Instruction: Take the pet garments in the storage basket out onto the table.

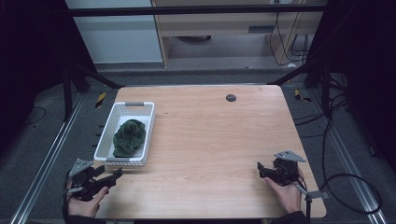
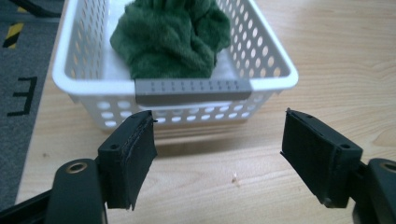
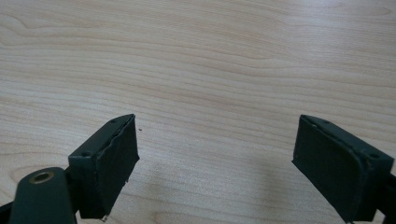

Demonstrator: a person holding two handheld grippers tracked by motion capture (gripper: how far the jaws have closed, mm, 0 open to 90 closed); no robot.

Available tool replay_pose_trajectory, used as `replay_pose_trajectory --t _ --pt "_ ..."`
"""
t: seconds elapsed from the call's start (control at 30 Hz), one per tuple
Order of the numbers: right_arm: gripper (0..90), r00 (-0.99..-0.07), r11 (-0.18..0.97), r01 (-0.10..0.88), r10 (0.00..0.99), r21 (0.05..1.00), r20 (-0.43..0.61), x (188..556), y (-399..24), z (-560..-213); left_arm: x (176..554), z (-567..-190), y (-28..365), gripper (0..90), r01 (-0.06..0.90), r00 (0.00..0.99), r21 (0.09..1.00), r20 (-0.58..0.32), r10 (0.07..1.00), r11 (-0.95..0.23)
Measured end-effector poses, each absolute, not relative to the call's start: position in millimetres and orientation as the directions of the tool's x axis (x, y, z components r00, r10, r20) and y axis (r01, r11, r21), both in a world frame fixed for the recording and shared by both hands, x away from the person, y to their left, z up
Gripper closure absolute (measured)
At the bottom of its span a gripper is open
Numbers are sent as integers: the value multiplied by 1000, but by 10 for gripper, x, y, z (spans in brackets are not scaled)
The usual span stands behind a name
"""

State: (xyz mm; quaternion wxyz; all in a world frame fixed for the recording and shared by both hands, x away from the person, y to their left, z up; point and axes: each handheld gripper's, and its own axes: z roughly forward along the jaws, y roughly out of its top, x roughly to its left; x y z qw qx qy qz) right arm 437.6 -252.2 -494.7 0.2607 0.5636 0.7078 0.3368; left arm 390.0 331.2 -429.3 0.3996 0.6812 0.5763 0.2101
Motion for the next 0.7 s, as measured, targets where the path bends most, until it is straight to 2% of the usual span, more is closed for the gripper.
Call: replay_pose_trajectory --t 0.4,0.7 --pt "129 -229 143 628 973 765 6 4387 -2520 -4948 4269 -3764 3277 245 596 304 796 -103 947 -104" --pt "127 -230 152 628 973 763 -5 4396 -2525 -4953 4636 -3647 3286 248 625 323 764 -68 944 -159"
